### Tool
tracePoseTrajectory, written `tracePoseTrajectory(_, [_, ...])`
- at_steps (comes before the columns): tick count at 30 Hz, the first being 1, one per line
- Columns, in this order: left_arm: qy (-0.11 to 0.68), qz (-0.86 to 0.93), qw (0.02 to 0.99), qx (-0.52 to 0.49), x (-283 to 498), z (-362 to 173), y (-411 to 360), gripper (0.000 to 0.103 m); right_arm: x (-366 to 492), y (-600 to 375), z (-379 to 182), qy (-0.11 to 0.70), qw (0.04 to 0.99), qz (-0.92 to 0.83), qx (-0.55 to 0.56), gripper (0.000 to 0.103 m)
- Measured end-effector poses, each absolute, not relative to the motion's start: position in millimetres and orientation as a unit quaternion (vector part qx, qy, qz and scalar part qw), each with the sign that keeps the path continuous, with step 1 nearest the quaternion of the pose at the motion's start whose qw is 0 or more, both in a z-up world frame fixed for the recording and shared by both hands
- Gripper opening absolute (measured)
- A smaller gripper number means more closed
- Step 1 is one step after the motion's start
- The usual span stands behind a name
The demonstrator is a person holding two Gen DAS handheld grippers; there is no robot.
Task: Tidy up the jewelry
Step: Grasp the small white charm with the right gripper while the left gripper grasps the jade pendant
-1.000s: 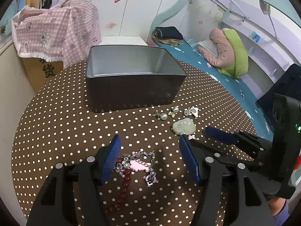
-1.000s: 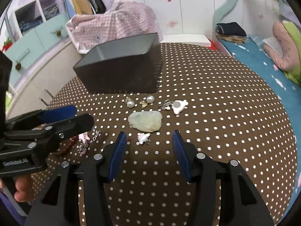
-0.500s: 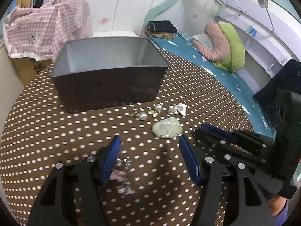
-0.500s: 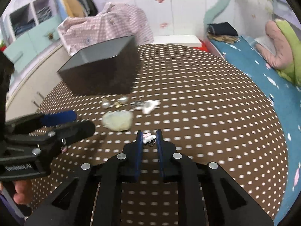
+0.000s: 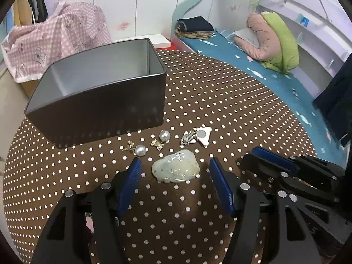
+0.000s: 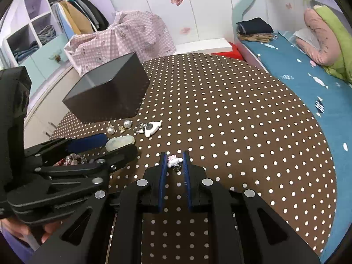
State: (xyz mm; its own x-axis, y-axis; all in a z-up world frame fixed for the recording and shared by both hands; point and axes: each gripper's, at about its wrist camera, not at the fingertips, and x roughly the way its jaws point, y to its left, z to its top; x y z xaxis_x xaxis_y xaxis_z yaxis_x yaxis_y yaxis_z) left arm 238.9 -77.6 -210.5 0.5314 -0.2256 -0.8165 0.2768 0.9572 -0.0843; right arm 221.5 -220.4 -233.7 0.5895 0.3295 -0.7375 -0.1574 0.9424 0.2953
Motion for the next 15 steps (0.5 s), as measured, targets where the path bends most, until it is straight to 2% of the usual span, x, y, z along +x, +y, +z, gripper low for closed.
tracePoseTrajectory(4, [0.456, -0.126, 0.878, 0.067, 238.1, -211.7, -85.5, 0.052, 222.3, -223.4, -233.5, 0.431, 0.886, 0.138, 0.103, 0.015])
tracePoseTrajectory(7, [0.453, -0.129, 0.88, 0.07, 237.2, -212.1, -84.7, 0.05, 222.2, -225.1, -232.6, 0.43, 0.886, 0.139, 0.108, 0.015])
tracePoseTrajectory(10, [0.45, -0.129, 0.881, 0.071, 236.2, -211.8, -82.8, 0.042, 222.2, -223.5, -231.1, 0.429, 0.886, 0.141, 0.108, 0.015])
tracePoseTrajectory(15, [0.448, -0.14, 0.88, 0.069, 235.0, -211.6, -78.3, 0.042, 221.0, -220.6, -228.2, 0.427, 0.886, 0.145, 0.109, 0.015])
